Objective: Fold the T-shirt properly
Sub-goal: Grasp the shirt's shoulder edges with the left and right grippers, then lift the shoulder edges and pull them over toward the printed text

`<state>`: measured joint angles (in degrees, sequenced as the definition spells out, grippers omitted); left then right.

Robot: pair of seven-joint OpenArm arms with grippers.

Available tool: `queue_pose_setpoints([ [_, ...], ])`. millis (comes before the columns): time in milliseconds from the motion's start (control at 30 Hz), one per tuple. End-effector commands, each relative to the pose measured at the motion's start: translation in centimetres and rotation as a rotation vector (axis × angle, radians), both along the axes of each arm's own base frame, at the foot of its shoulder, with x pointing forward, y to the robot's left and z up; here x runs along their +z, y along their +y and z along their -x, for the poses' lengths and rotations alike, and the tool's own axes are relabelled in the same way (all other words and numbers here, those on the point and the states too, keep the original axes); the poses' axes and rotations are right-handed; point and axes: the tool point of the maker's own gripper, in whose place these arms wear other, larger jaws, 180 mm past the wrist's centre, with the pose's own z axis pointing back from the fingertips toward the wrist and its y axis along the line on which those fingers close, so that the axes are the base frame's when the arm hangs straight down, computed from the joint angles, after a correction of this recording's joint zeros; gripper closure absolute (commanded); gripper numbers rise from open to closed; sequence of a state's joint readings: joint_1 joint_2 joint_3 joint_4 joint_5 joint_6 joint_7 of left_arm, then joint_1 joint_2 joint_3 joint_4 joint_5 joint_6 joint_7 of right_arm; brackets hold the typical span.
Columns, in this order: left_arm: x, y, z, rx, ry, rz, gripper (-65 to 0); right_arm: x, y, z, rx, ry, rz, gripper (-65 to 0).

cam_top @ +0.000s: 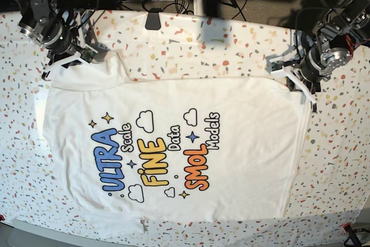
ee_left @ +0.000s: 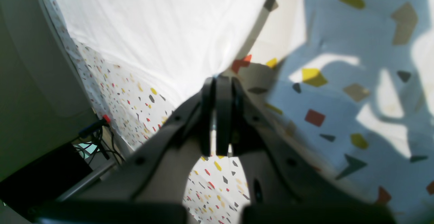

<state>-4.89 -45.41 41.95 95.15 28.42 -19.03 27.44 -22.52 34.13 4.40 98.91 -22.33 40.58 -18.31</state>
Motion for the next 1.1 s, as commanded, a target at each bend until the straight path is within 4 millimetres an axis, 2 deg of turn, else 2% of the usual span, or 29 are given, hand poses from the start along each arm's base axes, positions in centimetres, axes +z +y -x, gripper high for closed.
queue_pose_setpoints([
  [0,1.3,0.5,-1.1,0.003,-0.046,-0.007,0.0,0.9,-0.3,-0.7,0.004,-0.029,0.005,-7.9],
  [67,1.3,0.5,-1.1,0.002,-0.046,-0.007,0.0,0.9,-0.3,-0.7,0.004,-0.029,0.005,-1.0],
  [100,1.3,0.5,-1.1,0.002,-0.046,-0.007,0.0,0.9,-0.3,-0.7,0.002,-0.028,0.006,0.0],
  [333,1.3,0.5,-1.1,0.002,-0.046,-0.007,0.0,0.8,1.0,-0.6,-0.064,-0.001,-0.137,0.0],
  [467,1.3,0.5,-1.1,0.002,-0.047,-0.007,0.0,0.9,0.3,-1.0,-0.099,0.009,-0.112,0.0],
  [867,1.3,0.4,-1.1,-0.001,-0.047,-0.004,0.0,3.8,-0.4,-5.0,-0.126,-0.071,-0.113,0.0],
  [967,1.6,0.4,-1.5,0.001,-0.056,-0.004,0.0,4.6,0.5,-6.0,-0.131,-0.093,-0.184,0.0],
  [1067,2.1,0.4,-2.0,0.002,-0.071,-0.005,0.0,5.5,0.5,-7.0,-0.130,-0.120,-0.189,0.0],
])
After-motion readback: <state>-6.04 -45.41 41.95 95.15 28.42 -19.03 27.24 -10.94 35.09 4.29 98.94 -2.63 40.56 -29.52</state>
